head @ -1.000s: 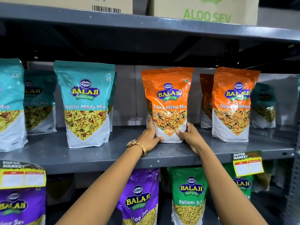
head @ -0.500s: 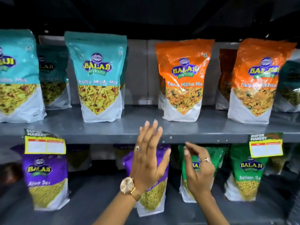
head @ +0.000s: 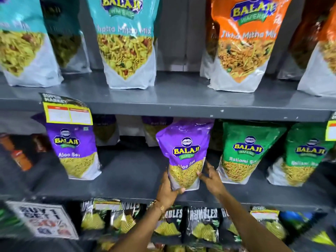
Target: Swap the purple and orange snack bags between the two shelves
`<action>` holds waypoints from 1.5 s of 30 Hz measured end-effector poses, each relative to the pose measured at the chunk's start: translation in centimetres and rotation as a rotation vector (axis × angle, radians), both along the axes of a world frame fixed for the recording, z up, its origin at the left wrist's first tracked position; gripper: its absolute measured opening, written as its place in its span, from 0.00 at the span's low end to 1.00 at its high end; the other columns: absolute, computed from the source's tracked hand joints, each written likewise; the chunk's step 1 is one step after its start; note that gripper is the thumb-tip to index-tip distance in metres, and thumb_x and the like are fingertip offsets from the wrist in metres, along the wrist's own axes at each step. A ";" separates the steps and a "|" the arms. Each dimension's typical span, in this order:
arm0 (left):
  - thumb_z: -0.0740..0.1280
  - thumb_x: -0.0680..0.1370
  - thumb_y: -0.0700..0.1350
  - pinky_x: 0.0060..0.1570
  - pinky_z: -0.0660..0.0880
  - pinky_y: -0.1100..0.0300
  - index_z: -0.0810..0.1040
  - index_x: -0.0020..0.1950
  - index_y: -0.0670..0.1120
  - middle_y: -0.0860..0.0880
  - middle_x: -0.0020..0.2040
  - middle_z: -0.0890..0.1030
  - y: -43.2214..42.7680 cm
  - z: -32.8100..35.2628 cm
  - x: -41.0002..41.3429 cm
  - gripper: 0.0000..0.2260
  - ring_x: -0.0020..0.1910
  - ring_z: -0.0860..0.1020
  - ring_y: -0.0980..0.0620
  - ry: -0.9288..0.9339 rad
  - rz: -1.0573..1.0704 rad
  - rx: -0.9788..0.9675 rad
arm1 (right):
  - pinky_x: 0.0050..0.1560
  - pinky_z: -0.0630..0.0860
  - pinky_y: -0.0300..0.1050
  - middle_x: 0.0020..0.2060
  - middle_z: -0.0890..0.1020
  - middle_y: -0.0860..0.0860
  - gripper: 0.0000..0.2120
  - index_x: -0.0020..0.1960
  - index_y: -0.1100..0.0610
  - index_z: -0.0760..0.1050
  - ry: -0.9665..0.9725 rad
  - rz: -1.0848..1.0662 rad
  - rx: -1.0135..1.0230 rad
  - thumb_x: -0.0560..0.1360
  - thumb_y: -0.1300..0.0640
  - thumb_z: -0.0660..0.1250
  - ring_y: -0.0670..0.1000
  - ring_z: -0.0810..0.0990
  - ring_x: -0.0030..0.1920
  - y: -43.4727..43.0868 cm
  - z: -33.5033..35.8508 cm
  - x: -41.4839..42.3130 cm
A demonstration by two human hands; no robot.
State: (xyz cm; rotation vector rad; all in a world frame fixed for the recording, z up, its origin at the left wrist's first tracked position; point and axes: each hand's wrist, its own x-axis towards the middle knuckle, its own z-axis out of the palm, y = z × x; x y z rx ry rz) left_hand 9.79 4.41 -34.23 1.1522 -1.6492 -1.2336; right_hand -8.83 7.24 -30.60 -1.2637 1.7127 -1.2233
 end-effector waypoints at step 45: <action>0.73 0.73 0.46 0.56 0.73 0.57 0.57 0.75 0.45 0.42 0.66 0.77 -4.5 0.9 12.0 0.36 0.64 0.76 0.38 -0.210 0.201 0.005 | 0.68 0.70 0.57 0.72 0.71 0.58 0.36 0.77 0.55 0.47 0.119 0.026 0.049 0.76 0.62 0.63 0.61 0.72 0.70 -3.1 -3.9 16.0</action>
